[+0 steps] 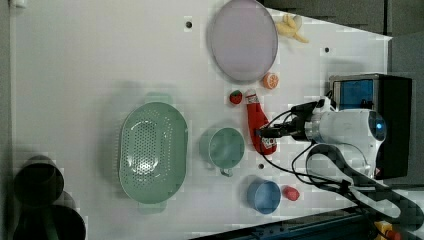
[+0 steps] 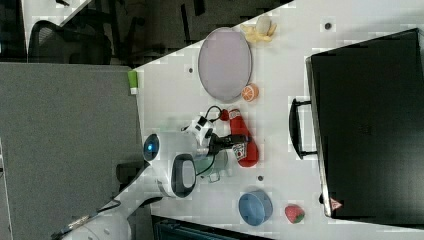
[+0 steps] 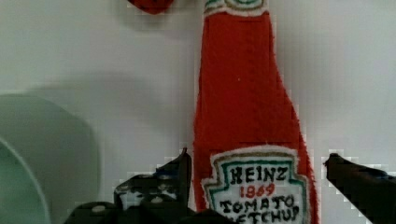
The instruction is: Pick Ketchup from the table and place it in strainer.
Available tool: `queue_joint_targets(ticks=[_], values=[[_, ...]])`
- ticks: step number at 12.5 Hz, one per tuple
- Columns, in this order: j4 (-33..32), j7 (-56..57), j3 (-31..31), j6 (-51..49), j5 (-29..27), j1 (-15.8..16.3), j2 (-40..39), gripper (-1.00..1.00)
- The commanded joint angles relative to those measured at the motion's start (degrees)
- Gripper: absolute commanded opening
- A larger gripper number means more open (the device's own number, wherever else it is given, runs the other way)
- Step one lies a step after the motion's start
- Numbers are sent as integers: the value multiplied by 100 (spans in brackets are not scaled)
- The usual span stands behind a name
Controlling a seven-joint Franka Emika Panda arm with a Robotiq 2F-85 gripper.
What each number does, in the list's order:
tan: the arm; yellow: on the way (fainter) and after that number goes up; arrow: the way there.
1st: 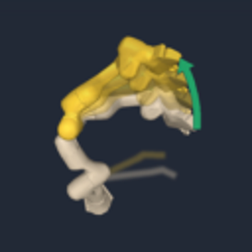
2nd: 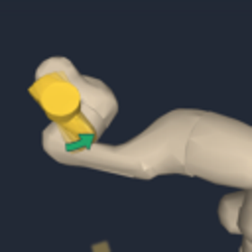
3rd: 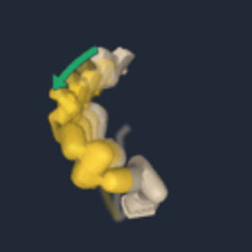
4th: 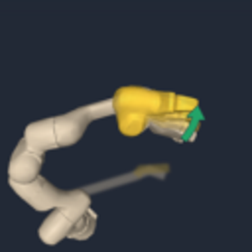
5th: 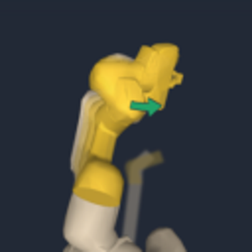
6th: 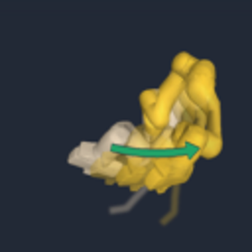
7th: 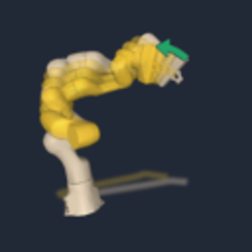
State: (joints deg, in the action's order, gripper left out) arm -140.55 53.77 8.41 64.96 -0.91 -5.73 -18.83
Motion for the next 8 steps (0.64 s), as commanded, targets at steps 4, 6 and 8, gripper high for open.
queue_joint_targets(ticks=[4,6,8], values=[[55,185,-17,372,32,-12,-202,43],[63,173,-3,361,31,-12,-153,20],[66,167,-10,305,31,-17,-33,20]])
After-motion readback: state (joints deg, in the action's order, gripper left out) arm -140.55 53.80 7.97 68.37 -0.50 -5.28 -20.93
